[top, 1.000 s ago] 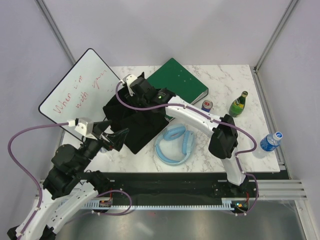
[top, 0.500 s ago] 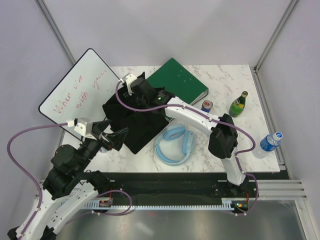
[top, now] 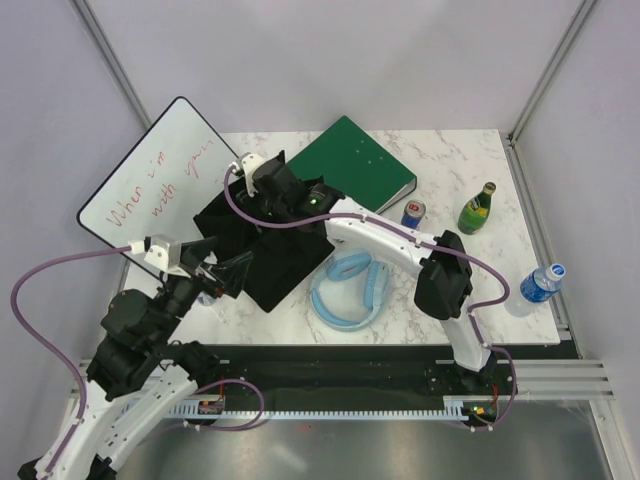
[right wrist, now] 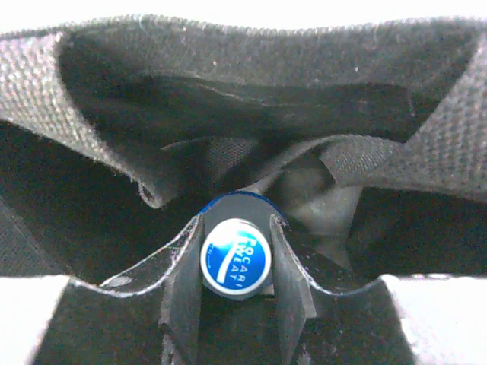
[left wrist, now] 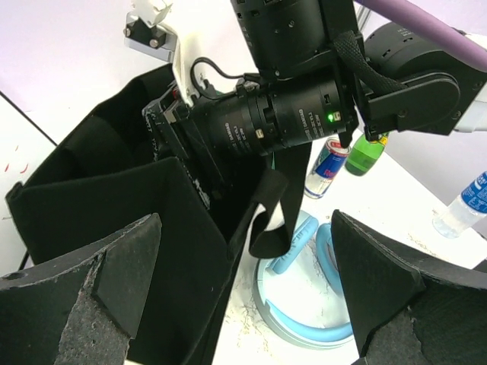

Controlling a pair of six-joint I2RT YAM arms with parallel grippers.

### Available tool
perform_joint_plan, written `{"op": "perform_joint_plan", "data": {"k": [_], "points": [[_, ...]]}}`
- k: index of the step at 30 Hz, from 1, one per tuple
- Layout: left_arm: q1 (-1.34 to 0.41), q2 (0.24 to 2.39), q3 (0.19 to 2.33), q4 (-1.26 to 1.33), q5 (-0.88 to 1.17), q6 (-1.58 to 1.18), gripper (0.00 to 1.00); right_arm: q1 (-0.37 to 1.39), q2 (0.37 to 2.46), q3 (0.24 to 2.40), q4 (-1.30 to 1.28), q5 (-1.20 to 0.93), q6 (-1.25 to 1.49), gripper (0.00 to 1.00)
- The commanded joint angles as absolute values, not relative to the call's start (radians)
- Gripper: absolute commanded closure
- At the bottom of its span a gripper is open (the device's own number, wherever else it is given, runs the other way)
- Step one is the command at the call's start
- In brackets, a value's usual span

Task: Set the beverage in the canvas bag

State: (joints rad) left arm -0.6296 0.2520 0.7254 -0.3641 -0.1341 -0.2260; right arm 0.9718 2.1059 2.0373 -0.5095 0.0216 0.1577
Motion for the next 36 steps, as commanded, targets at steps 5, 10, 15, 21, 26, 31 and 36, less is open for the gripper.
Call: {"op": "perform_joint_plan", "data": {"k": [5, 10, 15, 21, 26, 31, 36], "points": [[-0.623, 0.235, 0.718, -0.322, -0.152, -0.213, 0.01, 0.997, 2.100, 2.003, -0.394, 0.173, 0.172, 1.00], [-0.623, 0.235, 0.716, -0.324, -0.153, -0.213, 0.01, 0.999, 2.121, 2.003, -0.448, 0.256, 0.176, 0.98], [-0.621, 0.218, 0.713, -0.322, -0.176, -0.212, 0.00, 0.999, 2.143, 2.037, -0.491, 0.281, 0.176, 0.86], [-0.621, 0.215, 0.715, -0.319, -0.178, -0.218, 0.00, 1.003, 2.203, 1.984, -0.477, 0.244, 0.230, 0.91], [-0.621, 0.209, 0.710, -0.319, -0.192, -0.212, 0.00, 1.005, 2.194, 1.960, -0.443, 0.255, 0.226, 0.91], [-0.621, 0.207, 0.709, -0.322, -0.196, -0.207, 0.01, 1.005, 2.183, 1.963, -0.443, 0.271, 0.236, 0.82], [-0.618, 0.206, 0.710, -0.319, -0.201, -0.207, 0.00, 1.005, 2.174, 1.967, -0.459, 0.275, 0.258, 0.68]]}}
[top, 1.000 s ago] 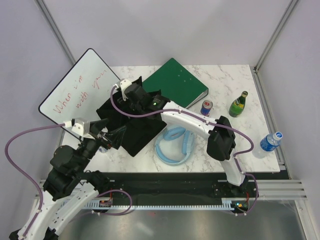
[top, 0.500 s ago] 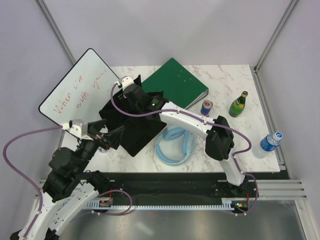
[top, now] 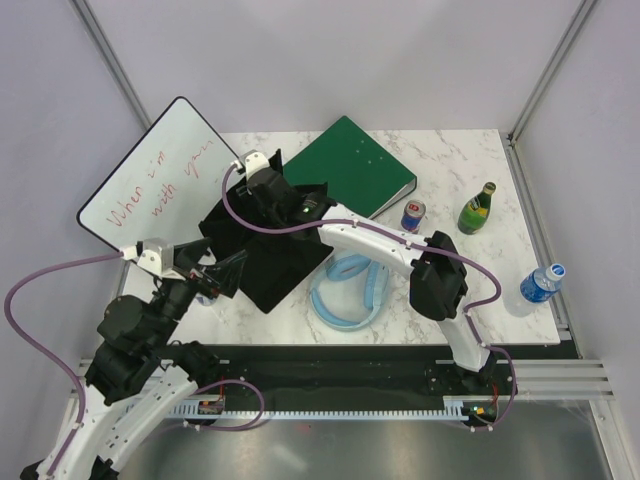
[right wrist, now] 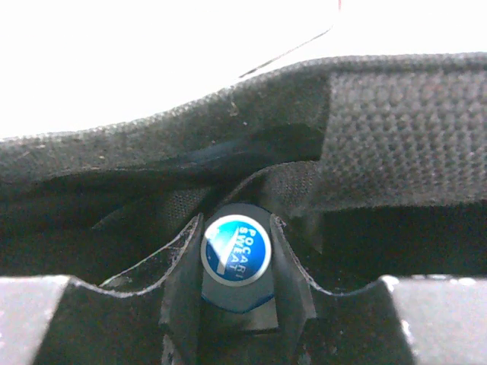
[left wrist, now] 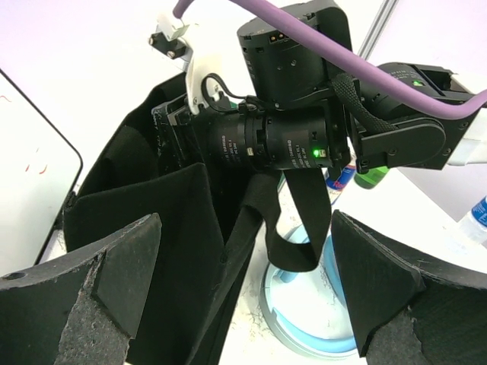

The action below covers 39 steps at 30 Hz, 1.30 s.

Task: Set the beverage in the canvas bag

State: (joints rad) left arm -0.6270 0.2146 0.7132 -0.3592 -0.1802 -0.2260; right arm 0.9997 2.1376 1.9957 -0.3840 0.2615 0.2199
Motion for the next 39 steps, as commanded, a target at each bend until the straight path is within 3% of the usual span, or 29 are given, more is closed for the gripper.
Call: {"op": "perform_joint_plan", "data": {"k": [1, 17, 24, 29, 39], "points": [[-0.617, 0.207, 0.707, -0.319, -0.201, -0.207, 0.00, 1.006, 2.169, 1.964, -0.460, 0.272, 0.258, 0.68], [-0.598, 0.242, 0.713, -0.314, -0.158, -0.204, 0.01, 1.005, 2.123, 2.005, -0.465, 0.327, 0.219, 0.45], [-0.574, 0.233, 0.712, -0.310, -0.141, -0.207, 0.01, 1.006, 2.040, 1.973, -0.436, 0.342, 0.178, 0.40], [-0.574, 0.235, 0.710, -0.310, -0.110, -0.209, 0.02, 1.005, 2.005, 1.983, -0.426, 0.299, 0.193, 0.30], [-0.568, 0.238, 0.709, -0.310, -0.109, -0.213, 0.00, 1.003, 1.895, 2.035, -0.433, 0.210, 0.235, 0.25]]}}
